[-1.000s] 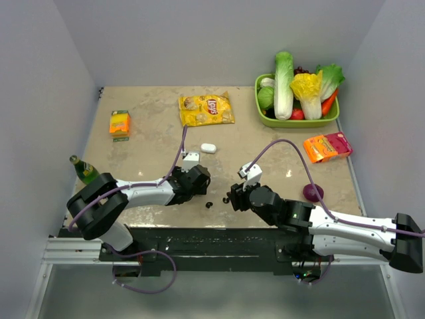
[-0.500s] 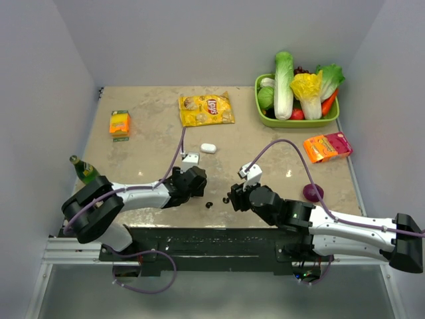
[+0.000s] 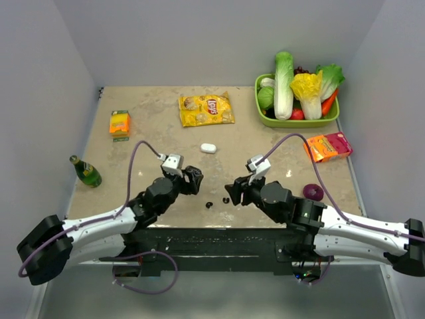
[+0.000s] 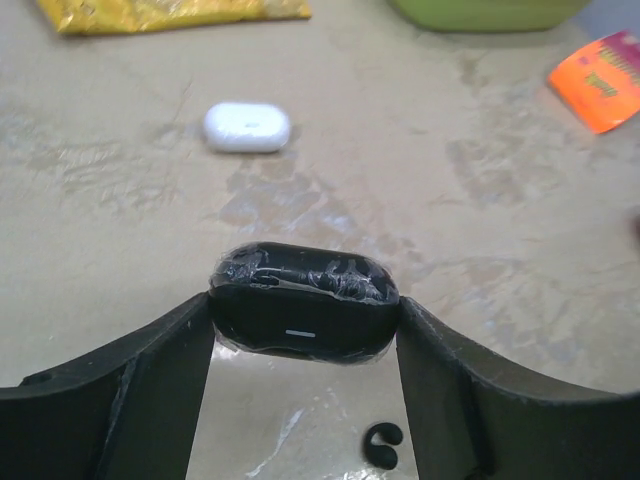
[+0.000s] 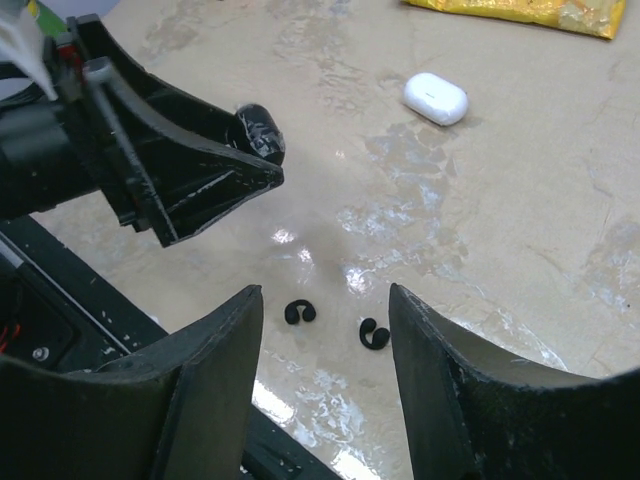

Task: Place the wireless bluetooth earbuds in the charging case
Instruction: Pick up the charging case at the center of the board, then open the charging case.

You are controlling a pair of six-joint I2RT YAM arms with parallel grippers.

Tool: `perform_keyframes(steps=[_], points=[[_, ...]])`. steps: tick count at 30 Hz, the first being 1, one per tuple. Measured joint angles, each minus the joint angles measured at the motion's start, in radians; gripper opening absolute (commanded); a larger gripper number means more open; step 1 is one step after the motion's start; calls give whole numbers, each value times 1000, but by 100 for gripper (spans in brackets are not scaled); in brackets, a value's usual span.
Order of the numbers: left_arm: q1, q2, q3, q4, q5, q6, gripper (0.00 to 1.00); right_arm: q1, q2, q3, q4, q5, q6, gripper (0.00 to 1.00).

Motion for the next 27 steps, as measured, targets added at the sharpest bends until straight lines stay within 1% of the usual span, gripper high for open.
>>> perform_keyframes(steps=[3,5,6,8,11,14,18,22,27], points=[[0,-57,-135,246,61,55,0,0,3,38,-24,-17,-1,67],[-2,-59,-230,423,110,106,0,0,11,82,-47,-36,-1,73],[-3,-49,-264,500,137,132,0,0,15,113,-63,-56,0,74],[-7,-15,-293,621,184,187,0,0,16,156,-75,-82,1,77],[-9,46,-293,745,250,255,0,0,20,210,-93,-121,5,78],[-14,107,-293,811,316,316,0,0,49,256,-127,-151,5,78],[-26,146,-293,834,391,373,0,0,98,273,-163,-158,5,77],[-48,153,-293,848,447,422,0,0,99,270,-183,-155,8,77],[-92,135,-293,855,472,471,0,-8,142,271,-178,-163,9,77]])
